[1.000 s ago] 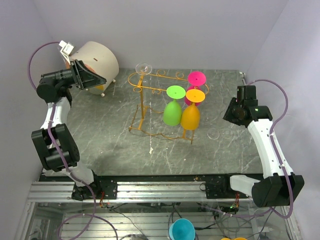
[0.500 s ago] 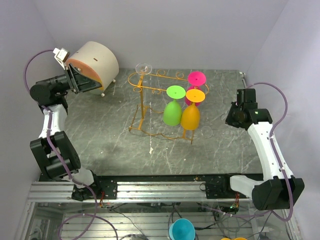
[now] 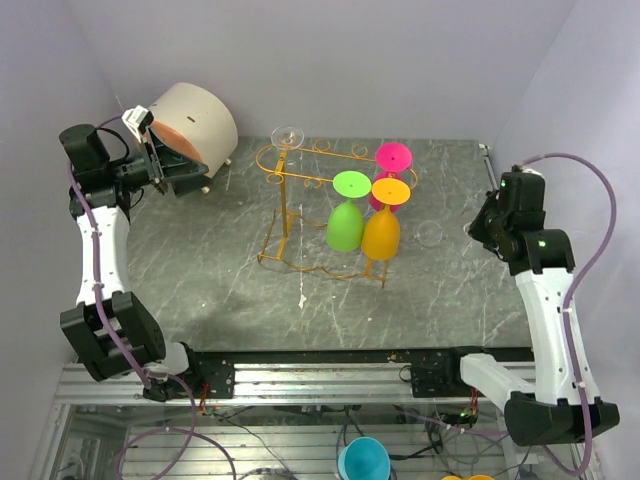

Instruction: Place the wine glass upside down on the wine glass rack

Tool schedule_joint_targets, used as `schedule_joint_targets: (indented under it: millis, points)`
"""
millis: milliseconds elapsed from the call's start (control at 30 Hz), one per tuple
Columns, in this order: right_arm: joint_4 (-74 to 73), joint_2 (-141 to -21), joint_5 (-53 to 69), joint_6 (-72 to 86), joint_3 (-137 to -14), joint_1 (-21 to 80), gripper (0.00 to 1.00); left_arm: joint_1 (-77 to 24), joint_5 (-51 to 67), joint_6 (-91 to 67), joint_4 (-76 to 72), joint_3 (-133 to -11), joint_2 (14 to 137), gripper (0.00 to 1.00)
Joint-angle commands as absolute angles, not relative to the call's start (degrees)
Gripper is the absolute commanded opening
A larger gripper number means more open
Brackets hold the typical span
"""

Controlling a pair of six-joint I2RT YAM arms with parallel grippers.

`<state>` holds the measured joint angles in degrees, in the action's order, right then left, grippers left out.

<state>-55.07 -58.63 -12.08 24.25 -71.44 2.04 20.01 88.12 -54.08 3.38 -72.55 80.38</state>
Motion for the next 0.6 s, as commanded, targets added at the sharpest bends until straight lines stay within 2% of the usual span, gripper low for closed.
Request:
schedule_joint_targets:
  millis: [0,67,300,400,500,567]
  points:
    - [-52.9,-56.4,-15.9,24.4,-77.1,1.7,0.00,19.4,89.0,-43.9,25.6,-78.7,79.7,0.95]
    - [-51.4,-55.8,-18.4,24.1,-78.8,1.7,0.00,19.5,85.7,-39.0,31.5,-81.4,80.4,0.92]
    - [-40.8,-51.4,-24.5,22.1,-81.6,1.6,0.00,12.1,56.9,-25.9,46.4,-93.6,78.2,0.92]
    - [-31.7,-50.1,-25.5,19.7,-80.8,1.6,0.00,10.4,49.2,-29.2,44.3,-97.8,77.0,0.99]
    - [-18.3,-49.5,-23.2,17.7,-78.7,1.7,0.00,10.3,44.8,-40.1,41.1,-99.7,76.6,1.00]
    - [-11.9,-51.1,-19.0,17.7,-78.7,1.6,0.00,10.3,46.0,-47.2,36.5,-98.9,75.8,1.00]
